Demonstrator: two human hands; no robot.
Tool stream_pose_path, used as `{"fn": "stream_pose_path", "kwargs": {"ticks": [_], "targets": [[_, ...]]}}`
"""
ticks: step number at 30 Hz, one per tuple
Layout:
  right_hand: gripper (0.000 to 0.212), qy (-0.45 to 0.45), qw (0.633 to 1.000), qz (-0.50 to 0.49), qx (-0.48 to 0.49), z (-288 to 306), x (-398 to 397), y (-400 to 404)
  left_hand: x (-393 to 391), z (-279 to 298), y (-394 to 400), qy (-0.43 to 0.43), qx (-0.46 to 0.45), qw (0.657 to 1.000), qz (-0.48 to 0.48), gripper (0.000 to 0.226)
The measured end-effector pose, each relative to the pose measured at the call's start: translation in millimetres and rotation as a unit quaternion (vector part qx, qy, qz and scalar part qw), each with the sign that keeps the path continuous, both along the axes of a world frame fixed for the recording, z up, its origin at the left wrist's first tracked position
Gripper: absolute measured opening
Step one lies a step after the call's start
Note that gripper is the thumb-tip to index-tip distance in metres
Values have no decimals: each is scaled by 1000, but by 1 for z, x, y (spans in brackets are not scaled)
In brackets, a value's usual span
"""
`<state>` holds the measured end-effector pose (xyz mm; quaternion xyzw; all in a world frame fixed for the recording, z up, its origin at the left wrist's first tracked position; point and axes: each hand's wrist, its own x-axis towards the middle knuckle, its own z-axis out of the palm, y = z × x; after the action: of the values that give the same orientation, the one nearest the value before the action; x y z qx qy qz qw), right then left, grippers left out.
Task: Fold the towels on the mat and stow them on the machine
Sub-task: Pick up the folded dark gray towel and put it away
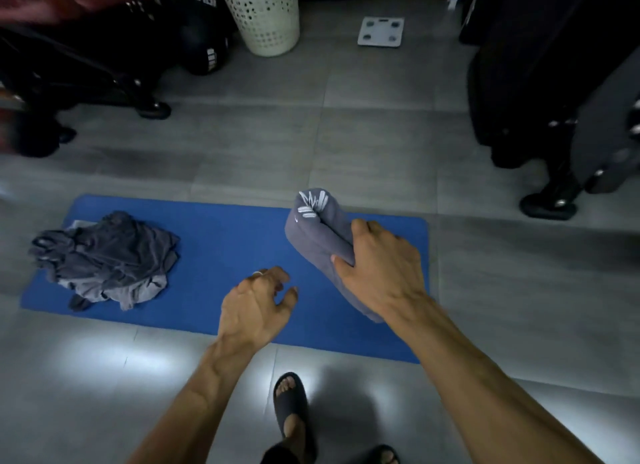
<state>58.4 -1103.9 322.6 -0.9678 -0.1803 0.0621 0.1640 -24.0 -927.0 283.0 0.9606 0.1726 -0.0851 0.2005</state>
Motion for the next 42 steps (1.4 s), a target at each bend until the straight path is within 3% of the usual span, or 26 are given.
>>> {"fn": "stream_pose_path", "kwargs": {"ticks": [6, 17, 31, 42], "targets": [[31, -24, 1000, 2, -19, 78, 53, -64, 47, 69, -72, -37, 9, 998, -50, 26], [33, -56, 998, -16, -11, 167, 215, -139, 202, 132, -130, -32, 21, 998, -45, 30], [35, -80, 996, 29, 30, 223, 539, -232, 505, 176, -225, -60, 56, 996, 34, 31], [29, -81, 996, -14, 43, 195, 775, -227, 764, 148, -198, -97, 7, 995, -8, 29]]}}
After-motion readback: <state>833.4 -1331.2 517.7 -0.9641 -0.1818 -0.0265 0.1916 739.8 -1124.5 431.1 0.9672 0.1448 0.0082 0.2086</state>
